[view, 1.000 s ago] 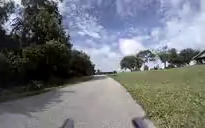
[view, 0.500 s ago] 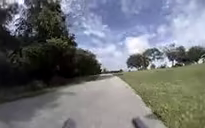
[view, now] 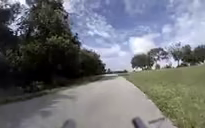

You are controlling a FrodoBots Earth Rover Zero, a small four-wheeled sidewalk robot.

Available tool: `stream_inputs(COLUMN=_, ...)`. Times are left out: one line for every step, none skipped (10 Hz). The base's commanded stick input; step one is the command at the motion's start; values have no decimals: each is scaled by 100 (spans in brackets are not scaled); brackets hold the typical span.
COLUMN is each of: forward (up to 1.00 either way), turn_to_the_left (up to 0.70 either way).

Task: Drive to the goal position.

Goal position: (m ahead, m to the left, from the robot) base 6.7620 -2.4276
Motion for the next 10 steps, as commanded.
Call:
stream_inputs(forward=69, turn_to_the_left=3)
stream_inputs(forward=69, turn_to_the_left=3)
stream_inputs(forward=69, turn_to_the_left=3)
stream_inputs(forward=69, turn_to_the_left=3)
stream_inputs(forward=69, turn_to_the_left=3)
stream_inputs(forward=69, turn_to_the_left=3)
stream_inputs(forward=69, turn_to_the_left=3)
stream_inputs(forward=69, turn_to_the_left=3)
stream_inputs(forward=69, turn_to_the_left=3)
stream_inputs(forward=69, turn_to_the_left=3)
